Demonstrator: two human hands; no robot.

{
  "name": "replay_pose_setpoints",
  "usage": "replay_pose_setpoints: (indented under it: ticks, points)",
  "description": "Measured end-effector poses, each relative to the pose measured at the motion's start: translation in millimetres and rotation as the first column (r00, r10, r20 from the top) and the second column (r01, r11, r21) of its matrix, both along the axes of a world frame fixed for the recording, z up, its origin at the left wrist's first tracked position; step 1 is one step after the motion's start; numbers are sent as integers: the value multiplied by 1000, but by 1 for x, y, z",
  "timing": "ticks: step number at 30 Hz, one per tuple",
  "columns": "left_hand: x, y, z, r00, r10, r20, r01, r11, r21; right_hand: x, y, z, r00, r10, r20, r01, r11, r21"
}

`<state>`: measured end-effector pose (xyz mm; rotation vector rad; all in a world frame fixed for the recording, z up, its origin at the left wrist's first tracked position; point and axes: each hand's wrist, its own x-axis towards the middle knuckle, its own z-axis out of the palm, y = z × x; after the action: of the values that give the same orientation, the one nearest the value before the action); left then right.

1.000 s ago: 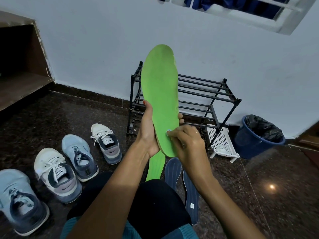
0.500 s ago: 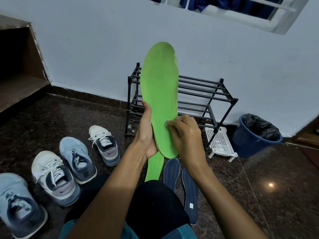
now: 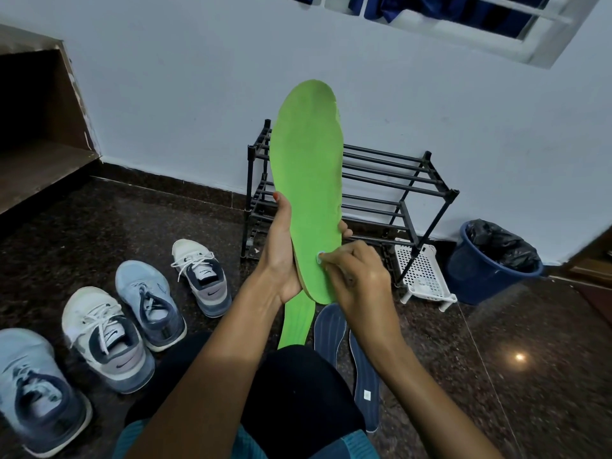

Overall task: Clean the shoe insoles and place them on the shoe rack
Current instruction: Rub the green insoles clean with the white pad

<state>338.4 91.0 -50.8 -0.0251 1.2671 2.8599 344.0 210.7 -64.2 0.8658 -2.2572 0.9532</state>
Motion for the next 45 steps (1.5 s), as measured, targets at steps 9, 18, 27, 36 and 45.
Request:
replay_pose_setpoints:
  ticks: [9, 18, 27, 36, 45]
  points:
    - [-1, 0, -3, 1000, 9, 10, -9, 1000, -2, -16, -5, 3, 998, -19, -58, 19, 1000, -1]
    - [-3, -3, -4, 999, 25, -31, -21, 991, 131, 2, 6, -12, 998, 54, 36, -55, 998, 23]
    - [-1, -1, -1, 999, -24, -43, 32, 984, 177, 22, 3, -8, 976, 183, 121, -171, 980, -100]
    - [-3, 2, -7, 992, -94, -85, 107, 982, 158, 3, -17, 15, 985, 155, 82, -148, 985, -87]
    - [0, 1, 0, 993, -90, -76, 103, 977, 184, 24, -9, 4, 963, 207, 174, -183, 973, -141]
